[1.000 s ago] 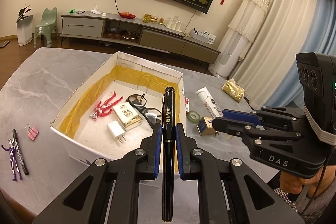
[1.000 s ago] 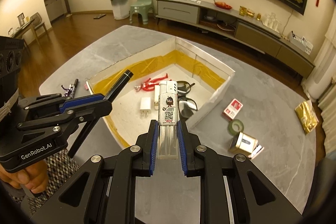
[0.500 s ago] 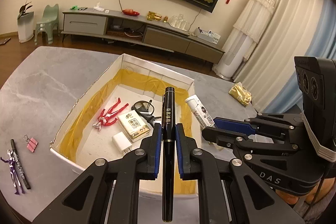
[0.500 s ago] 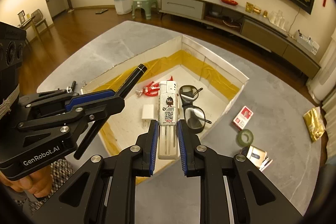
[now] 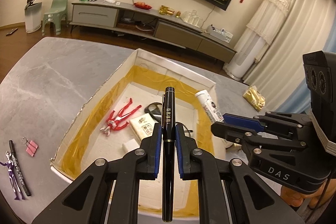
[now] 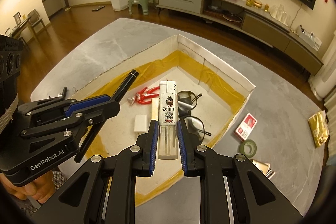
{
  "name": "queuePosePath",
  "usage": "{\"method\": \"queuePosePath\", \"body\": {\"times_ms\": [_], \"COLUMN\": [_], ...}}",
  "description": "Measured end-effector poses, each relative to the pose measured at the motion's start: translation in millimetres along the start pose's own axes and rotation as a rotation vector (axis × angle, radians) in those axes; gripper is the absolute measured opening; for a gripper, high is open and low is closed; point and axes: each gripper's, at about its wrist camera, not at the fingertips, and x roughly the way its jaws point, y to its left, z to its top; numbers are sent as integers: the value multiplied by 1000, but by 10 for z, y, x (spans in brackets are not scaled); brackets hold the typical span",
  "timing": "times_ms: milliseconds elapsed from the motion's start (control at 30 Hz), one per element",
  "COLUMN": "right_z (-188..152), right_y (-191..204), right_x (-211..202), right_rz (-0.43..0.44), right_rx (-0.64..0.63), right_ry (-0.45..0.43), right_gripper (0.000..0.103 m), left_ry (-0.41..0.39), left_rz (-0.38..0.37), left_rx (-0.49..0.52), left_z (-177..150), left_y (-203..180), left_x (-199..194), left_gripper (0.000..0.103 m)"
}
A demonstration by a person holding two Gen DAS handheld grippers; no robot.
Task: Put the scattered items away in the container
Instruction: 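Lift and carry the pen and lighter over the white box with both tools, then open both tools to drop the pen and lighter into the box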
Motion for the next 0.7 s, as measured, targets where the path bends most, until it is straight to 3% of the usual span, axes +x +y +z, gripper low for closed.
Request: {"method": "queuePosePath", "body": {"times_ms": [267,433,700], "right_z": [100,136,151], "right_y": [-90,-167,-156], "right_x": [265,449,685], "right_rz": [19,46,95], "right_rx": [21,58,67], "right_ry": [48,86,159], "right_gripper": [20,20,20], "left_ry": [68,100,110], "left_rz": [56,54,93], "left_rx": [-45,-60,-105], "left_z": [-41,-82,-80], "left_y": [170,201,345], "left_x": [210,278,357], "left_gripper": [14,14,14]}}
